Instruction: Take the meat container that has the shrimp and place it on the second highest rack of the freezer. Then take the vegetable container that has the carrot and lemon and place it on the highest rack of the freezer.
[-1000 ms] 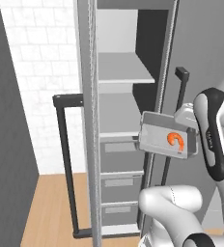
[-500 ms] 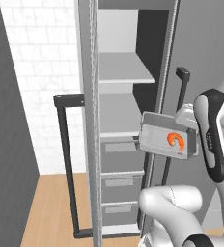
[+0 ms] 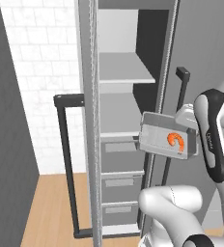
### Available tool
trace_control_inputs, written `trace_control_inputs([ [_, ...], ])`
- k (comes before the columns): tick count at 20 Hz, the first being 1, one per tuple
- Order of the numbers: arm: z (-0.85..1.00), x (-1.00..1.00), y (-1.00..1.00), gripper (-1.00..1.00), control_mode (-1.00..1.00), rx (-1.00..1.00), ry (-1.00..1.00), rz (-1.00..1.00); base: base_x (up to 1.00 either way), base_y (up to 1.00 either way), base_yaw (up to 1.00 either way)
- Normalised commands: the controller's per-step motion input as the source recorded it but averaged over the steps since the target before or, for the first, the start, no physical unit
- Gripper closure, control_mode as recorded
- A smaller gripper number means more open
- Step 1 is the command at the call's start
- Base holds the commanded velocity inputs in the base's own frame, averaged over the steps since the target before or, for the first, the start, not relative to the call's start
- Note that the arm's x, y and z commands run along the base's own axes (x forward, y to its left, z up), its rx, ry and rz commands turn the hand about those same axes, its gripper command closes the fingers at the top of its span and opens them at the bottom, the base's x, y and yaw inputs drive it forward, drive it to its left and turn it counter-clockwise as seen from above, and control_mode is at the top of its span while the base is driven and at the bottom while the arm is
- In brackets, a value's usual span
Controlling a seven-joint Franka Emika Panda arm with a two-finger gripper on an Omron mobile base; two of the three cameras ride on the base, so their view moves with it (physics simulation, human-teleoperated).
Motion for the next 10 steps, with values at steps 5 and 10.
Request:
trace_control_inputs([
  [5,-0.02,0.00,0.01,1.00,-1.00,-0.04,0.22,-0.12,0.00,0.00,0.00],
  [10,-0.14,0.32,0.00,1.00,-1.00,-0.06,0.31,-0.24,0.00,0.00,0.00],
])
